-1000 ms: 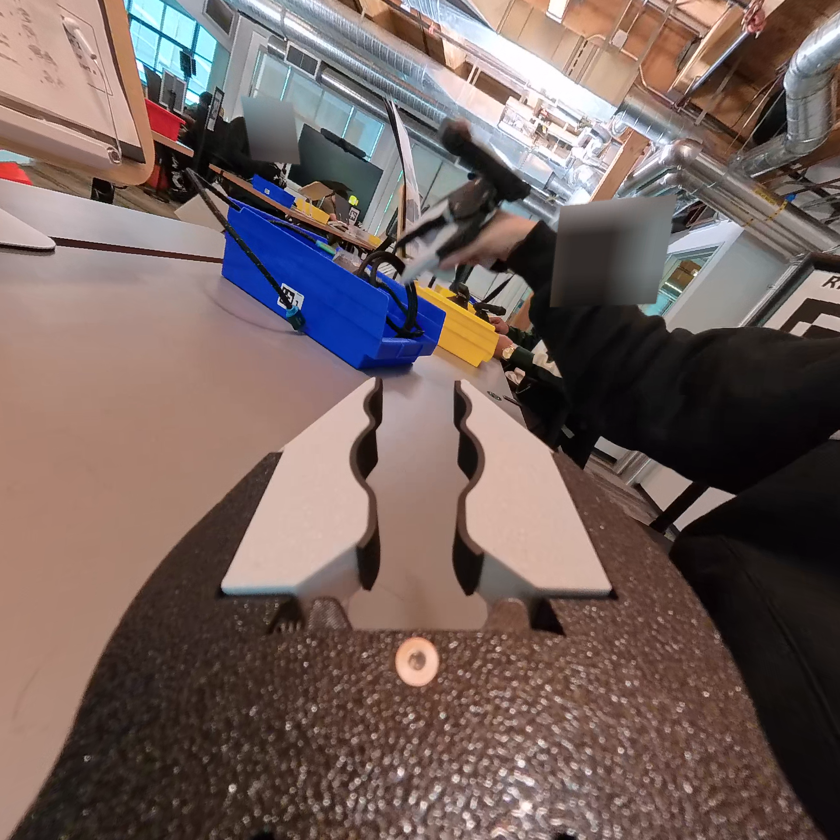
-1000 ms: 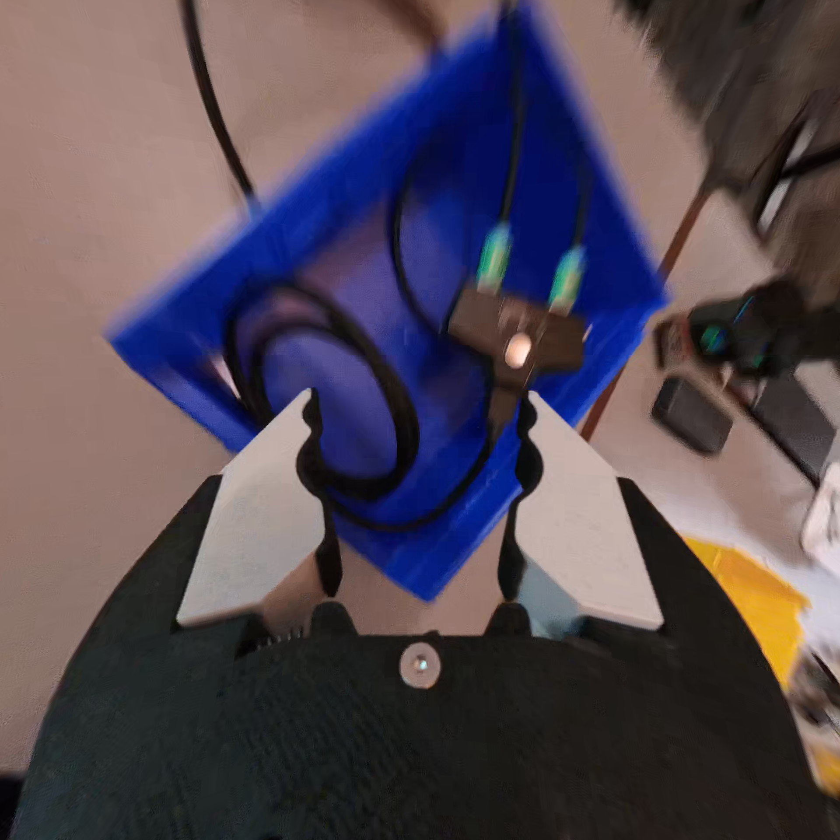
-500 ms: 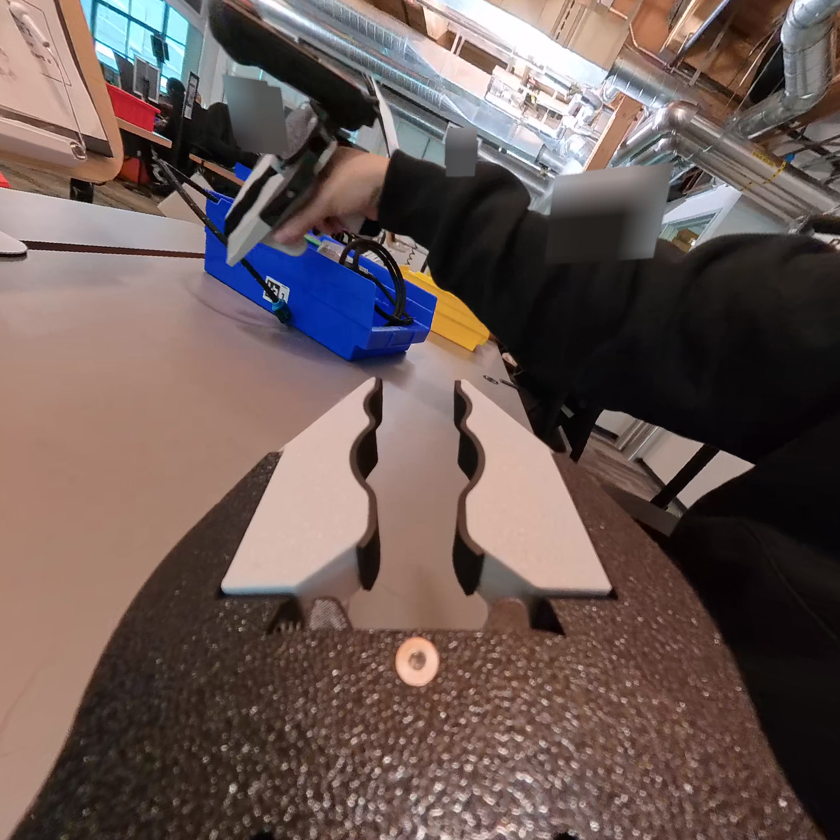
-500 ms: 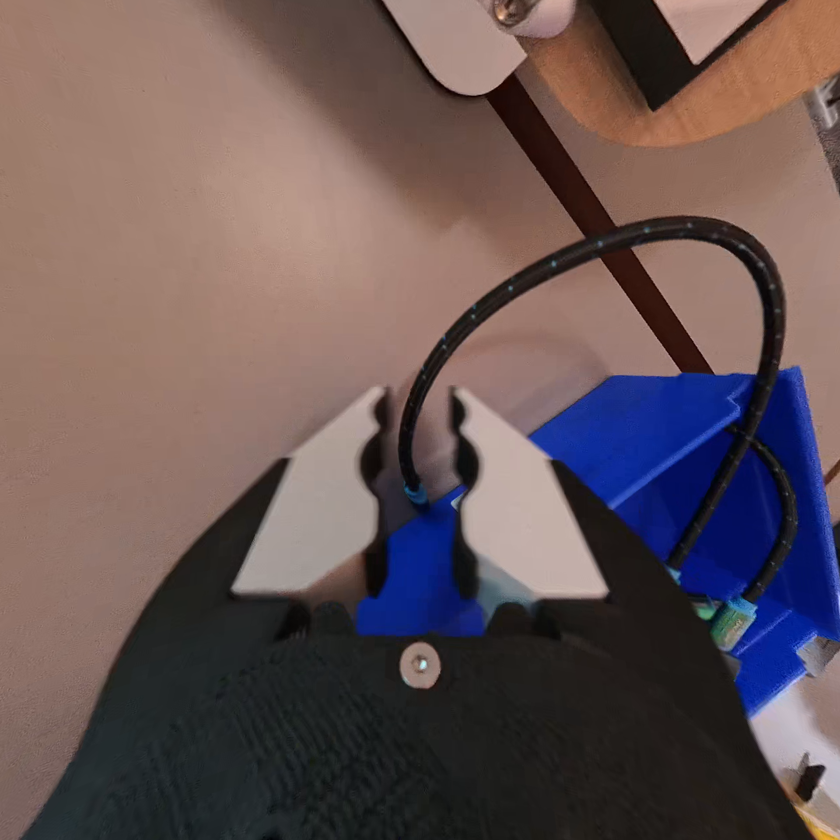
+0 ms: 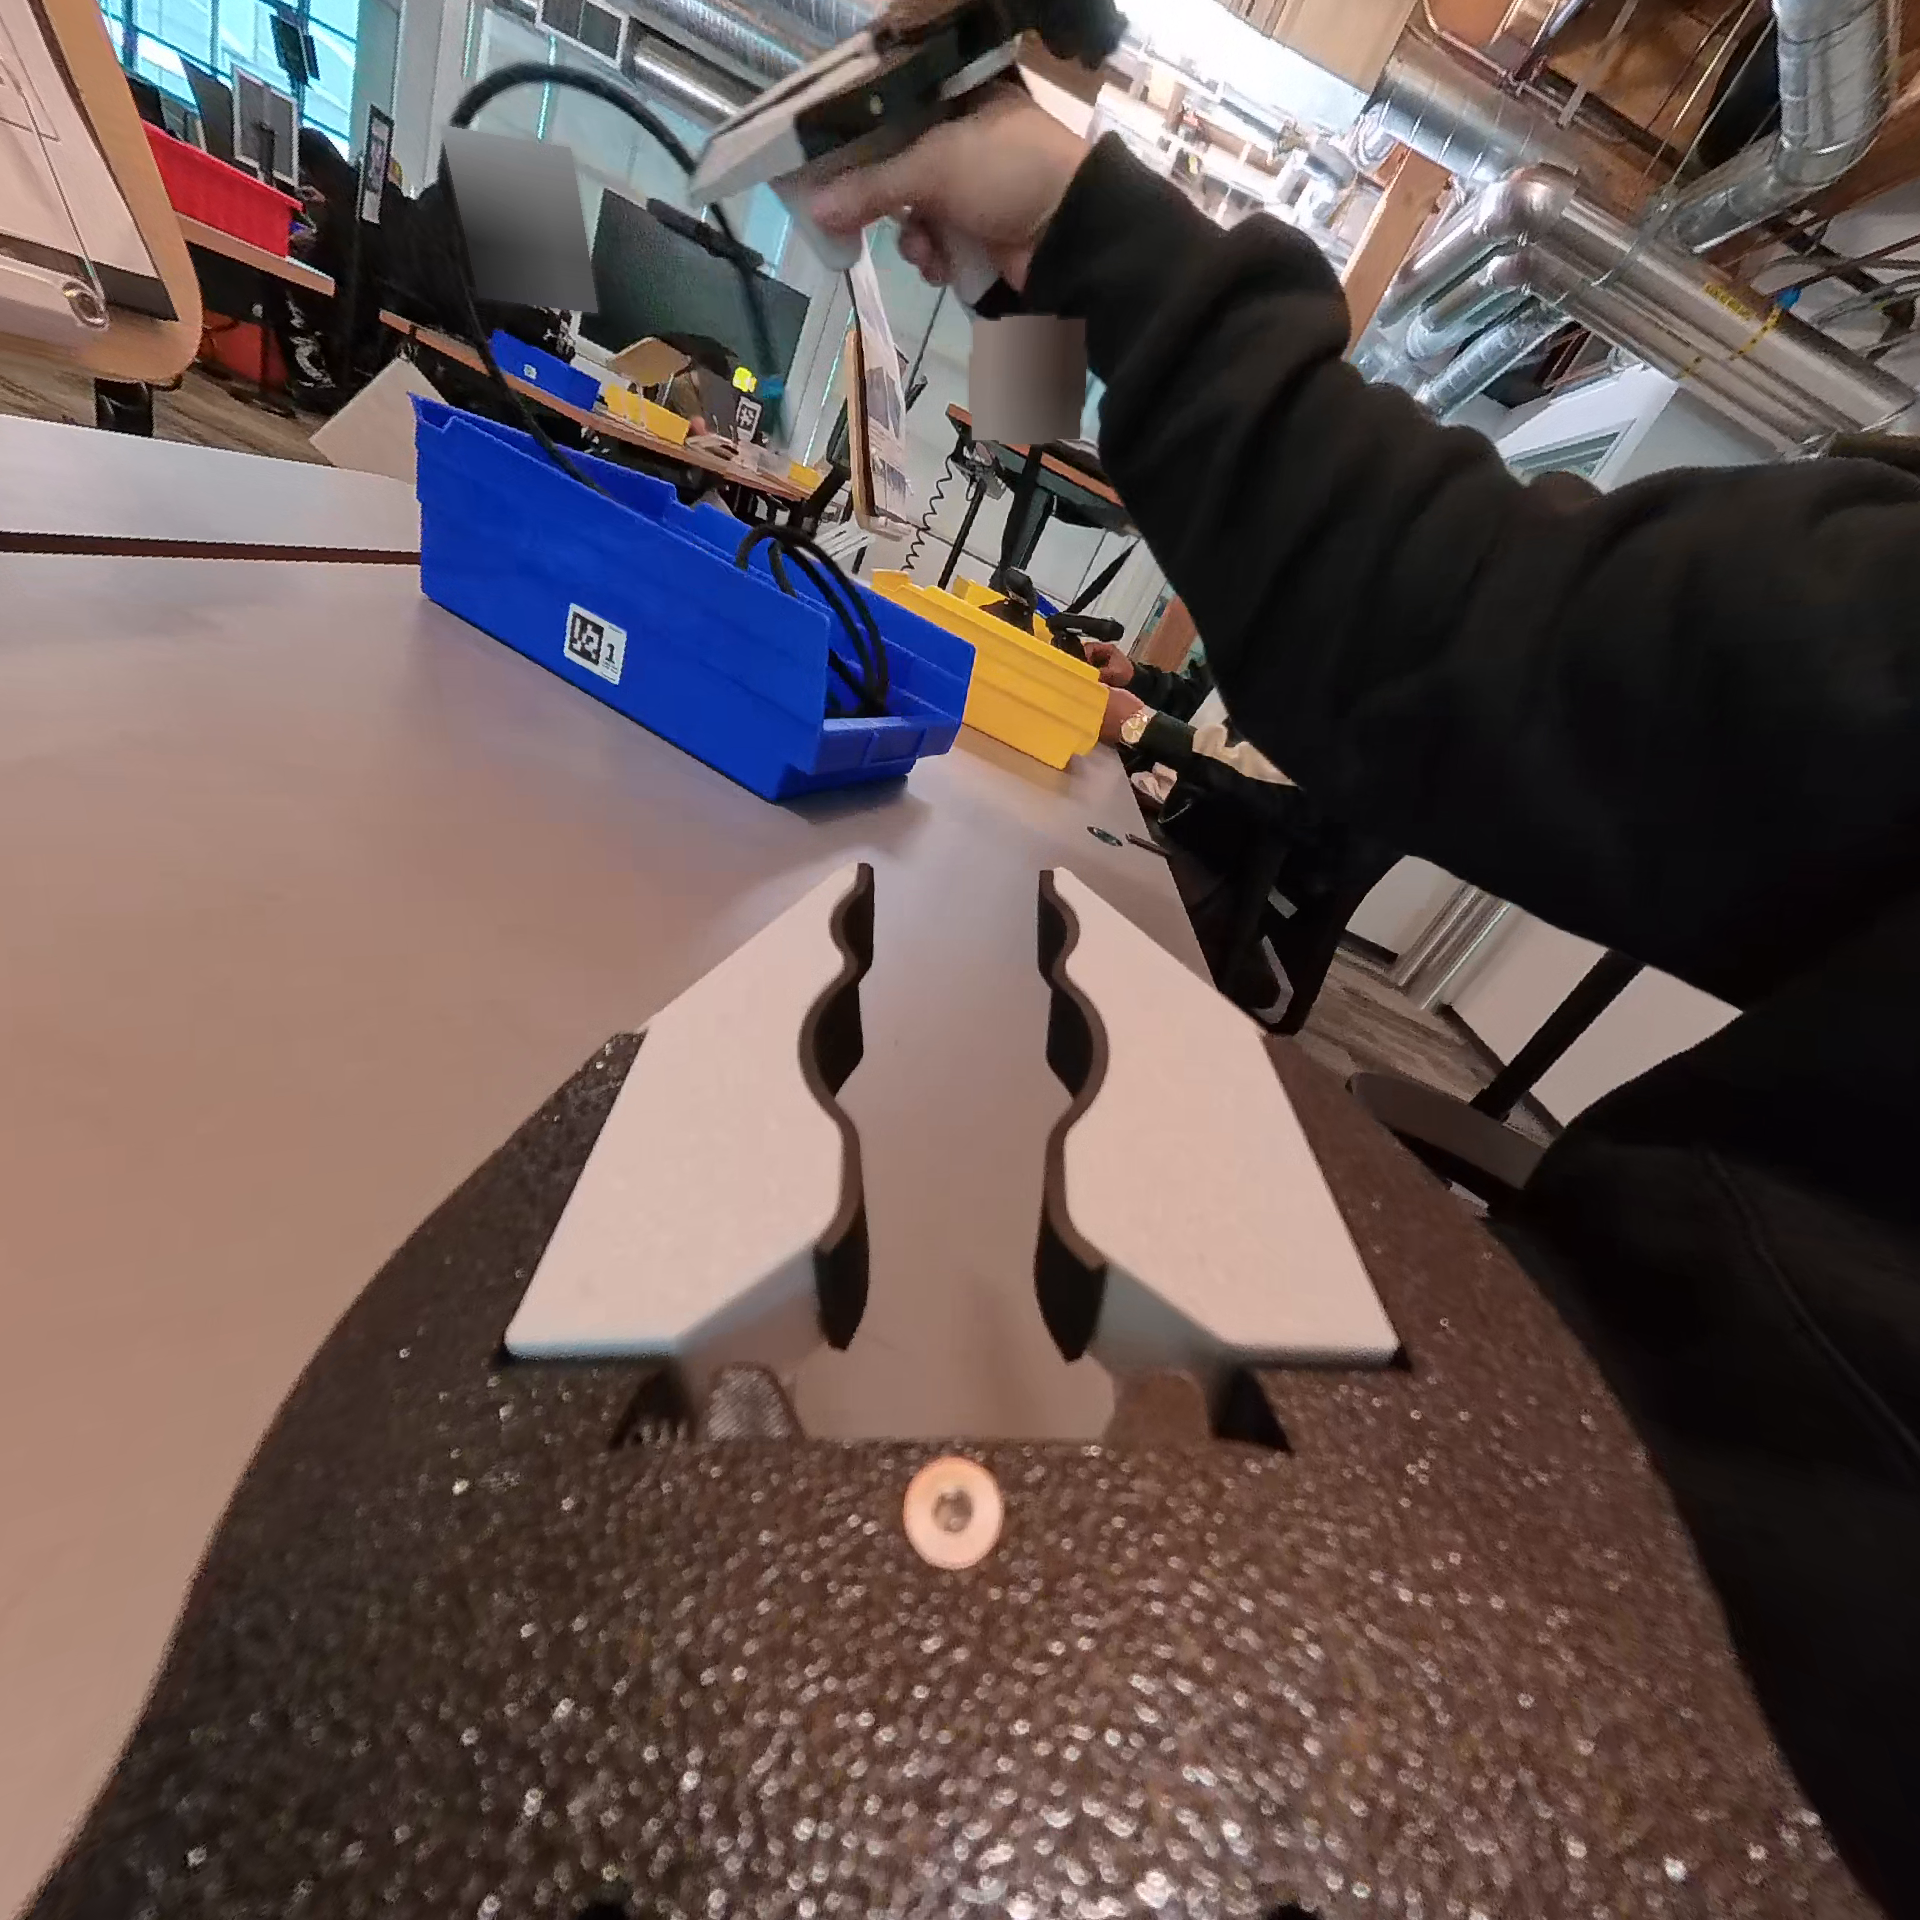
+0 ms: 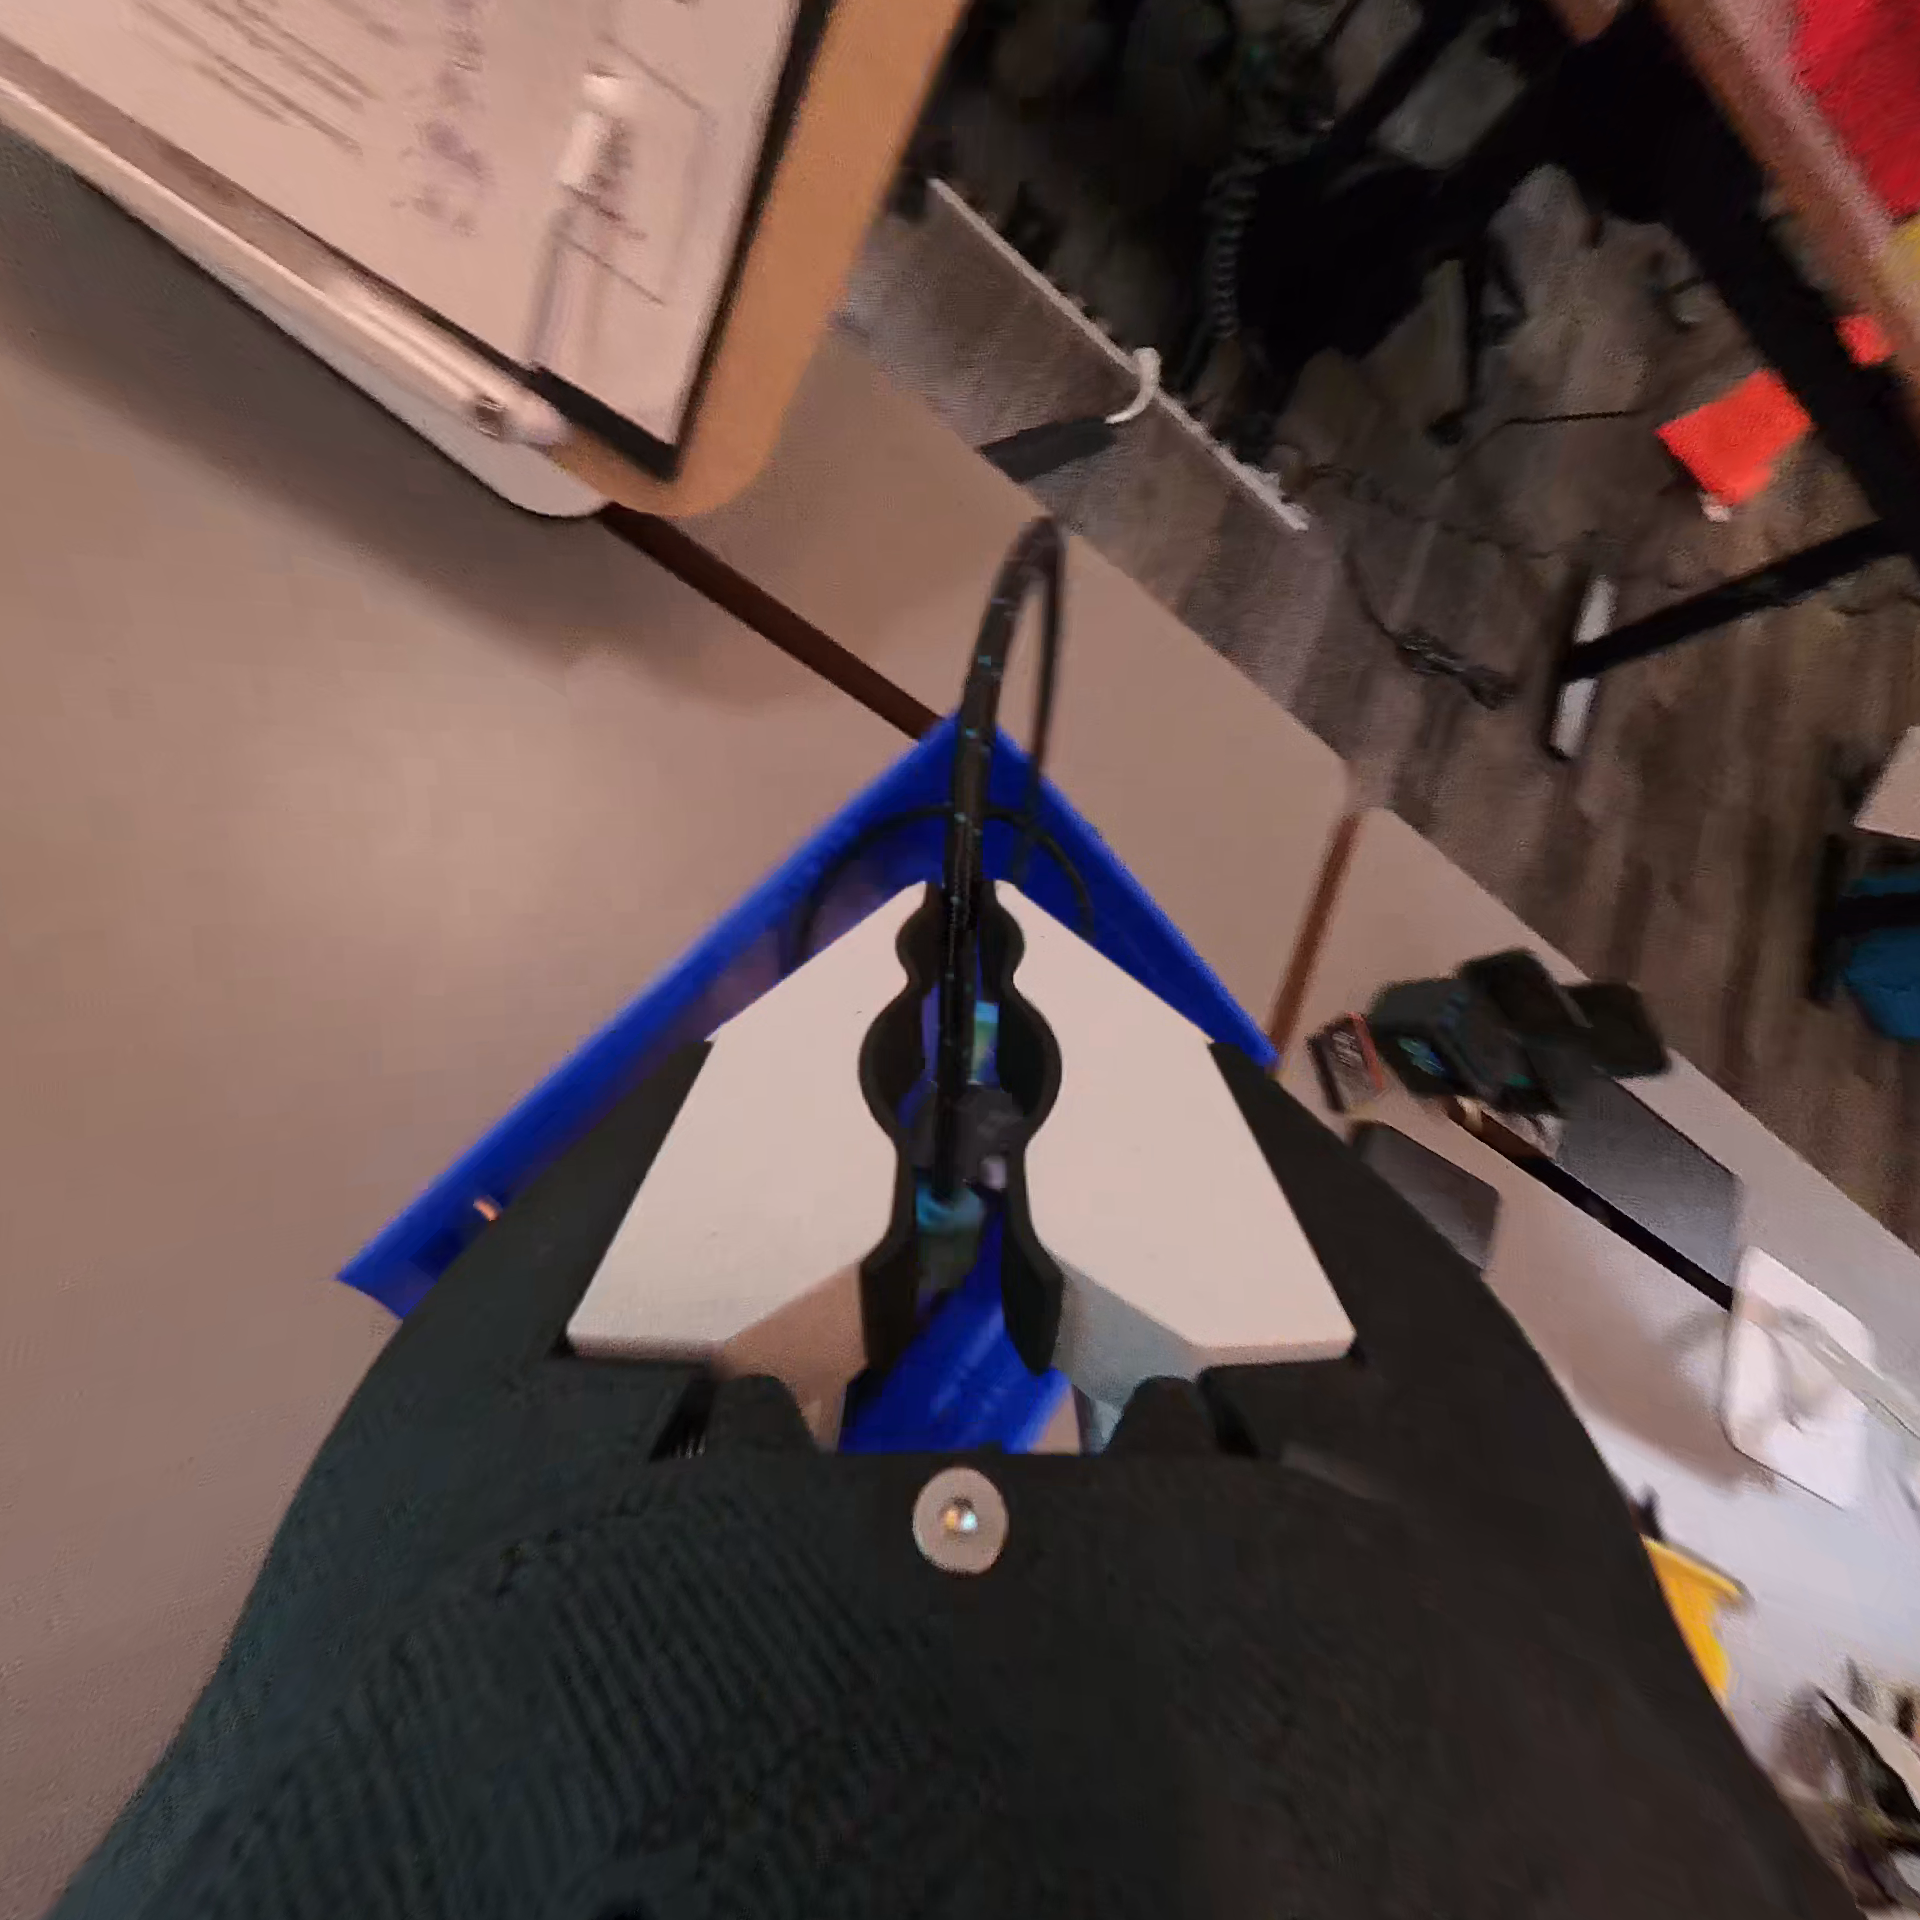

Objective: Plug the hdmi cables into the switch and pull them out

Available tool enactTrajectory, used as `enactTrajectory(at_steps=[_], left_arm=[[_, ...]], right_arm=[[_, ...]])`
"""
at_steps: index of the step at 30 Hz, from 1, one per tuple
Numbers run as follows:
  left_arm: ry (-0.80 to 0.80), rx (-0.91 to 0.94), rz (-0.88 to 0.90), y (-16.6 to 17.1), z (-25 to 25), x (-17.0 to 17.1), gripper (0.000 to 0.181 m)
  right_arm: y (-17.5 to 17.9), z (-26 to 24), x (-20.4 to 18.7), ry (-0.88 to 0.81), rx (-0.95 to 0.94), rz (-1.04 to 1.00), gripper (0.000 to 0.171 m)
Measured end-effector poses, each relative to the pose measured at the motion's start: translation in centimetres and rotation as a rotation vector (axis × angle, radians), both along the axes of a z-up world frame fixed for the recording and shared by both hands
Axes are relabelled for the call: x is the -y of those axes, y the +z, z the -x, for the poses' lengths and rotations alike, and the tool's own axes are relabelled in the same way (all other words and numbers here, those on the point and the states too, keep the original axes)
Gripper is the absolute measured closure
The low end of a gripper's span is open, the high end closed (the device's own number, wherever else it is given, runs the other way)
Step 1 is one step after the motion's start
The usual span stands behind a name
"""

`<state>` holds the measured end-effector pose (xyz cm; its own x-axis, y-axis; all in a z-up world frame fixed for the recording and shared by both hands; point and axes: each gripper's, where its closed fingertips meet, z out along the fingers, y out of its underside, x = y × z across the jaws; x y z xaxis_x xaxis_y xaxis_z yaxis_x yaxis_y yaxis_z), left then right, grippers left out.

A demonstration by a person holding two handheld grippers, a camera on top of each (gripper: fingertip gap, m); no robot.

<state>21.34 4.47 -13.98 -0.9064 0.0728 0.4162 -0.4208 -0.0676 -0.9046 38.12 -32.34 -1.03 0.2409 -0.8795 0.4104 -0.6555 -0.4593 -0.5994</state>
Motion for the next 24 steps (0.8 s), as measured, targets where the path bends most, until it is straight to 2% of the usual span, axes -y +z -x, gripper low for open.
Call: enactTrajectory(at_steps=[1, 5, 7, 9, 11, 13, 15, 17, 20, 22, 24], left_arm=[[0.0, -0.005, 0.002, 0.0, 0.0, 0.0, 0.152], [-0.005, -0.013, -0.003, -0.1, -0.1, 0.1, 0.152], [-0.005, -0.018, -0.004, -0.1, -0.1, 0.1, 0.152], [-0.004, -0.027, 0.008, 0.0, -0.2, 0.0, 0.152], [0.007, -0.033, 0.019, 0.1, -0.4, -0.1, 0.153], [0.016, -0.035, 0.032, 0.3, -0.5, -0.3, 0.153], [0.024, -0.035, 0.043, 0.4, -0.6, -0.4, 0.153], [0.02, -0.029, 0.048, 0.5, -0.5, -0.4, 0.153], [0.013, -0.004, 0.038, 0.5, -0.3, -0.3, 0.152], [0.023, 0.027, 0.04, 0.9, -0.2, -0.5, 0.149], [0.062, 0.061, 0.069, 2.3, -0.5, -1.2, 0.148]], right_arm=[[0.6, 0.6, 1.2, -0.016, 0.018, 0.016, 0.167], [-2.7, 2.1, 1.7, 0.001, -0.017, -0.104, 0.166], [-6.0, 2.5, 0.9, 0.012, -0.054, -0.158, 0.166], [-9.7, 2.6, 0.9, 0.004, -0.076, -0.111, 0.166], [-14.0, 3.4, -0.6, 0.05, -0.172, -0.118, 0.165], [-16.3, 3.5, -2.6, 0.08, -0.199, -0.189, 0.163], [-16.1, 3.3, -2.9, 0.061, -0.176, -0.188, 0.163], [-14.5, 3.2, -2.7, 0.023, -0.128, -0.194, 0.135], [-9.6, 3.5, -3.1, -0.011, 0.034, -0.23, 0.099], [-5.9, 4.5, -5.5, 0.043, 0.156, -0.314, 0.078], [-3.4, 6.3, -9.6, 0.19, 0.249, -0.414, 0.066]])
